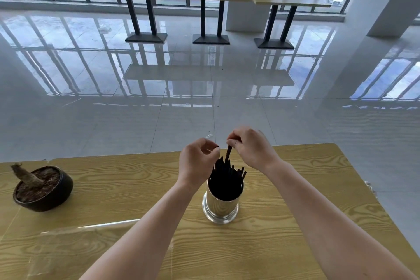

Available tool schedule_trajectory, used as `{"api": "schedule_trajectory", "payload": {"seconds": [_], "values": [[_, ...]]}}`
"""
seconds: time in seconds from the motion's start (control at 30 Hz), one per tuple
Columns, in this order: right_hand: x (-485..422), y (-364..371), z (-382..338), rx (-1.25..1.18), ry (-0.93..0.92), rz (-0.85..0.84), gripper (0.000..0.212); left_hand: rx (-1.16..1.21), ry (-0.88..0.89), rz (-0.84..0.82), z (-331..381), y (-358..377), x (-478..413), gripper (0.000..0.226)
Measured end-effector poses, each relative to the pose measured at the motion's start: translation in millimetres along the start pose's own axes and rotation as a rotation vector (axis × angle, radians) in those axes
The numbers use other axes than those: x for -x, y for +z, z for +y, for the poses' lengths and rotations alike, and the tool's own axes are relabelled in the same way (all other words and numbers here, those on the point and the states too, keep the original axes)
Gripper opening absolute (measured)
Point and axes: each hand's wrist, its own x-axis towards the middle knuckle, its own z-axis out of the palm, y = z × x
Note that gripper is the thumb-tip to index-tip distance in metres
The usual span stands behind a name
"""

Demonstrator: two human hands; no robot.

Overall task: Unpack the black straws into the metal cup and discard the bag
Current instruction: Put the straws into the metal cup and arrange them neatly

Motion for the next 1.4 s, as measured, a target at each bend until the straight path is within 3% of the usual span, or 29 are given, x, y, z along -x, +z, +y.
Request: {"api": "schedule_trajectory", "payload": {"seconds": [0.2, 0.37, 1.07, 1.4], "values": [[-5.9, -4.3, -16.0, 0.013, -0.066, 0.078, 0.009, 0.125, 0.022, -0.074, 19.3, 5.2, -5.6, 0.004], [-6.7, -7.6, -19.6, -0.015, -0.023, 0.093, 0.010, 0.179, 0.018, -0.021, 19.6, 13.3, -1.9, 0.016], [-4.6, -6.1, -8.1, -0.446, 0.085, 0.078, 0.004, 0.290, -0.002, 0.057, 18.6, 10.5, -2.0, 0.015], [21.3, -3.8, 18.1, -0.595, 0.194, 0.124, 0.005, 0.590, -0.077, 0.141, 29.3, -17.9, -8.1, 0.019]]}}
